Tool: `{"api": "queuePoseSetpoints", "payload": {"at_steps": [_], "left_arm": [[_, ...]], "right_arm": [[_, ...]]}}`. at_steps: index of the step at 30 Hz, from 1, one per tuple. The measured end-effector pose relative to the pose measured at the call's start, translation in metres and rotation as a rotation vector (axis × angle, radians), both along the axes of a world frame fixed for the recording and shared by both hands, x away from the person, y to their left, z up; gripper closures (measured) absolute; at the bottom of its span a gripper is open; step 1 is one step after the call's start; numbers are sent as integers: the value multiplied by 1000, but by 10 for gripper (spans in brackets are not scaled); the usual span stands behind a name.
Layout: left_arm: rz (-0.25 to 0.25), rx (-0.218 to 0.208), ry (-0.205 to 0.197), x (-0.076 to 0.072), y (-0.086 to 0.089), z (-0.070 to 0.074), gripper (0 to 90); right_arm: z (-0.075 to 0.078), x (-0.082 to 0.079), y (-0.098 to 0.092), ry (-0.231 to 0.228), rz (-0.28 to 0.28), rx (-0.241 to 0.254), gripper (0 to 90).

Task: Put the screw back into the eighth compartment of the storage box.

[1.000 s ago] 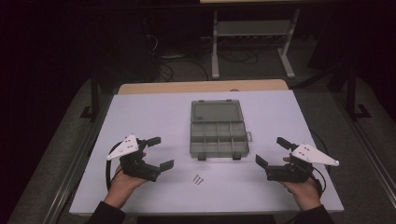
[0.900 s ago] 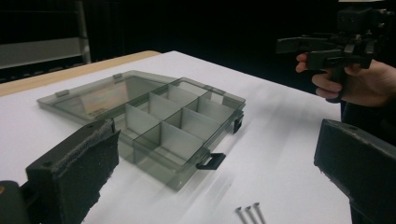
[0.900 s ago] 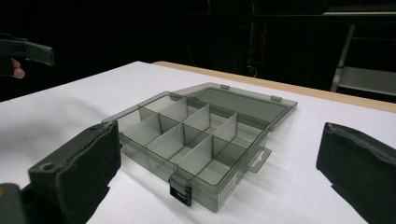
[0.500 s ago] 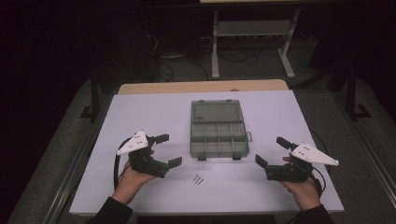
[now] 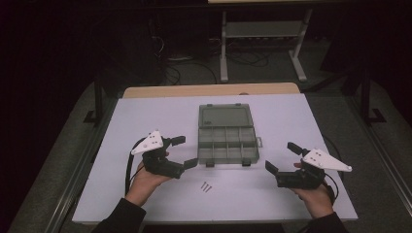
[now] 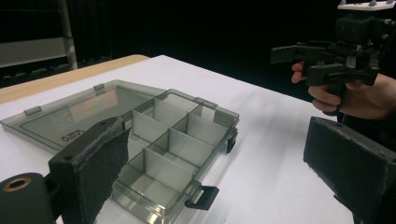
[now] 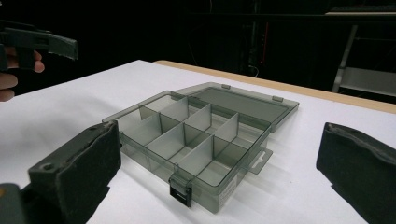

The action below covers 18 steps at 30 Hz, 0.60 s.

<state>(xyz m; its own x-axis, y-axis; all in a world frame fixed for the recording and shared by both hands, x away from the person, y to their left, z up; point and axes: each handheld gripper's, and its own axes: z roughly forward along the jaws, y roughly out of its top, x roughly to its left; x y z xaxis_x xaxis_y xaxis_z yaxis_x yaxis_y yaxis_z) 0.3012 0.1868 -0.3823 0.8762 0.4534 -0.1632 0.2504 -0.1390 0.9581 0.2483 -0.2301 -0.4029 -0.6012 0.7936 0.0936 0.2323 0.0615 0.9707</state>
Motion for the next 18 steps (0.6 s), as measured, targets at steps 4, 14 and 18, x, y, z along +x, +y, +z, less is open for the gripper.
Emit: {"api": "queuePoseSetpoints", "payload": {"at_steps": [4,14,18], "left_arm": [[-17,2,-1,3,-5,2,95],[-48,101,13,7,-17,-2,187],[-58,149,20,6,-21,-4,223]], "right_arm": [[0,1,1,-5,2,-5,0],[0,1,1,-6,0,-5,0],[0,1,2,-7,7,-11,0]]}}
